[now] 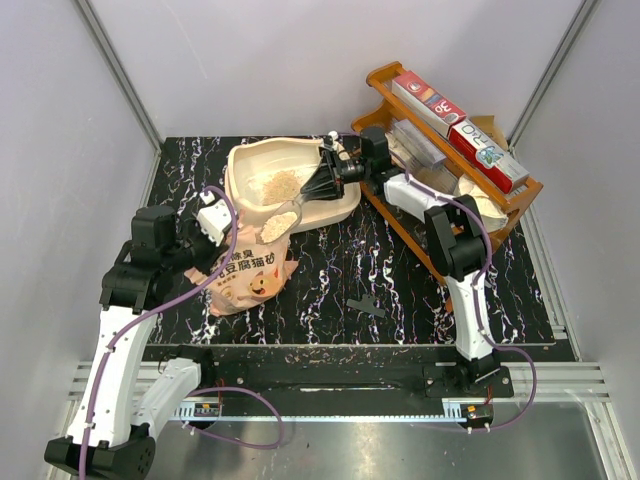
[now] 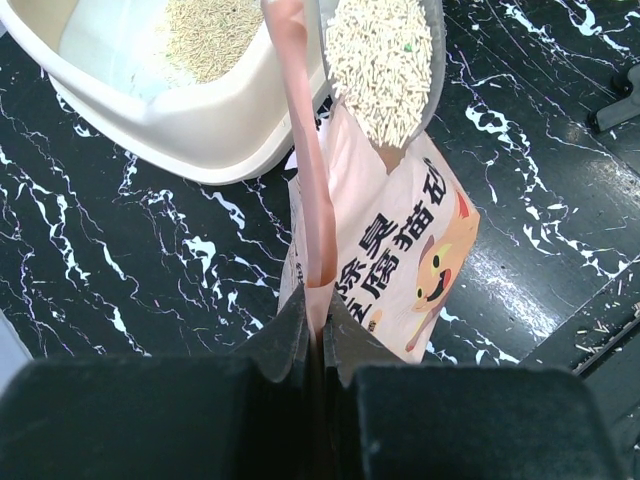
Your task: Fill the litter box with clean litter
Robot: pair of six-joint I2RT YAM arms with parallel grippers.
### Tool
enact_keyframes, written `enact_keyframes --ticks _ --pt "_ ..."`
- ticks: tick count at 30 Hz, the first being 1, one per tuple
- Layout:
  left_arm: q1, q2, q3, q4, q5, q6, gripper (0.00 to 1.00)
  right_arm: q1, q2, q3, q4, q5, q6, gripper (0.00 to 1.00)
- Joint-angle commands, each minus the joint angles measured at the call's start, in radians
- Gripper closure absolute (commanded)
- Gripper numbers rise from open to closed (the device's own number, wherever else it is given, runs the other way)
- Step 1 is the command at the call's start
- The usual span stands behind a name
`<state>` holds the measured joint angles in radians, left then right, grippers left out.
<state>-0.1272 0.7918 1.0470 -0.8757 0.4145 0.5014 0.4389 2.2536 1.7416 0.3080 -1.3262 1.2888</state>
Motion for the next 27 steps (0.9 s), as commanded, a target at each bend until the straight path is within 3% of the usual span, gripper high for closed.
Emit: enact_keyframes --ticks 1,18,27 --pt "0.015 -0.02 0.045 0.05 -0.023 0.019 1.0 -0.023 -0.037 0.062 -0.01 -0.034 -0.026 1.0" --pt "0.034 0.003 0.051 -0.005 -0.043 0.069 0.99 -0.054 0.057 0.295 -0.087 0.058 -0.029 1.0" --pt "0.057 0.006 0.068 -0.035 -0.043 0.074 0.99 -0.069 0.122 0.432 -0.256 0.275 -0.154 1.0"
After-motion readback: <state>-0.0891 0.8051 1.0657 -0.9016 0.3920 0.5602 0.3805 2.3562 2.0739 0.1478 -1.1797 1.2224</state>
